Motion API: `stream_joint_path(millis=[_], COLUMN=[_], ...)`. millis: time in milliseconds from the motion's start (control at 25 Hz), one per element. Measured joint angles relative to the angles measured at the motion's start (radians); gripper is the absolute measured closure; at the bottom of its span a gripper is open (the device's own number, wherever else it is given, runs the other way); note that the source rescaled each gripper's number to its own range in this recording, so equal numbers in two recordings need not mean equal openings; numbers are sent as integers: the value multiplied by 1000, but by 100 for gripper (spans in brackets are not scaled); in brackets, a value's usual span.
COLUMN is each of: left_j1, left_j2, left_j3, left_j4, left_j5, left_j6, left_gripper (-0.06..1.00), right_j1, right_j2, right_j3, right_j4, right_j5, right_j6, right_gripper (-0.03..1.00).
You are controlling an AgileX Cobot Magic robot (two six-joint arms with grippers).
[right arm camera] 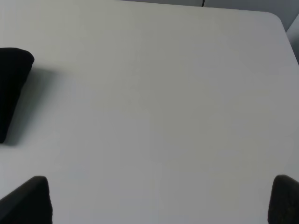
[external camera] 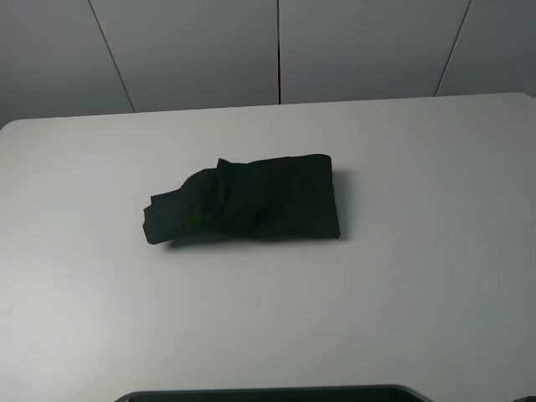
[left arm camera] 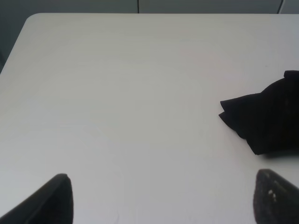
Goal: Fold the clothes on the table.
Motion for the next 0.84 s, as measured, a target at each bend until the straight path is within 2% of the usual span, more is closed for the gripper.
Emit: stream_joint_path(millis=[840], left_j1=[0], left_j2=[0], left_j3=[0], left_j4=[0], left_j5=[0], left_j6=[0], left_gripper=[-6], right_j1=[0], right_j2=[0], right_j3=[0], right_j4=[0], right_j5=[0], right_j6=[0], right_gripper=[-3])
